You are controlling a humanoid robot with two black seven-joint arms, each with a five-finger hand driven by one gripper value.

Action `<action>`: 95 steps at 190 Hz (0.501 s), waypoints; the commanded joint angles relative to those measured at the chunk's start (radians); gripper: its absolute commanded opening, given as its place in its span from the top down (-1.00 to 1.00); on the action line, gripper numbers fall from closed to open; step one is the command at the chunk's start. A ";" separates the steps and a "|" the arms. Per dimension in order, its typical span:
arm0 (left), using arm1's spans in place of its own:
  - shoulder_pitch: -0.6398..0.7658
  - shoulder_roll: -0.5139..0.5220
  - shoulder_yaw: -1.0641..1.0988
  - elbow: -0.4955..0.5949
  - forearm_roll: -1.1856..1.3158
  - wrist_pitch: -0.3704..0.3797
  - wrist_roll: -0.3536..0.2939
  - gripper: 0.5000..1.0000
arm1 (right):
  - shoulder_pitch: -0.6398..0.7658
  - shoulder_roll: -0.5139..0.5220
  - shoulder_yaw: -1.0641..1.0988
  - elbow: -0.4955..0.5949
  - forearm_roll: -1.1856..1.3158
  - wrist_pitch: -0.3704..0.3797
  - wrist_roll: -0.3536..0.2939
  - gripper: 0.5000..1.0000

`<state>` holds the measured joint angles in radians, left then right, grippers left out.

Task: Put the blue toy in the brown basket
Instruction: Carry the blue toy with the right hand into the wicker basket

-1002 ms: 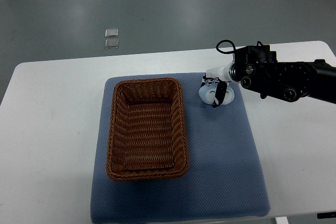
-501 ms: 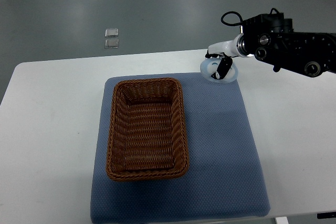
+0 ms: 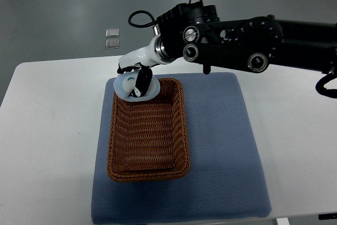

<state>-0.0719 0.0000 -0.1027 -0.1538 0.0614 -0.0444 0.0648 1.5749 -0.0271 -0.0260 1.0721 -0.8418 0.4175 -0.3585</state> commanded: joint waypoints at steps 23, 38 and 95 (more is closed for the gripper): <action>0.004 0.000 0.000 0.002 0.000 0.000 0.000 -1.00 | -0.042 0.027 -0.061 -0.092 -0.010 -0.029 0.000 1.00; 0.004 0.000 0.000 0.000 0.000 0.000 0.000 -1.00 | -0.062 0.027 -0.075 -0.103 -0.011 -0.031 0.000 1.00; 0.004 0.000 0.001 -0.001 0.000 0.000 0.001 -1.00 | -0.121 0.027 -0.074 -0.118 -0.011 -0.051 0.015 1.00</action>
<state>-0.0674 0.0000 -0.1015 -0.1545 0.0614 -0.0445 0.0648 1.4716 0.0001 -0.1009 0.9556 -0.8529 0.3718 -0.3545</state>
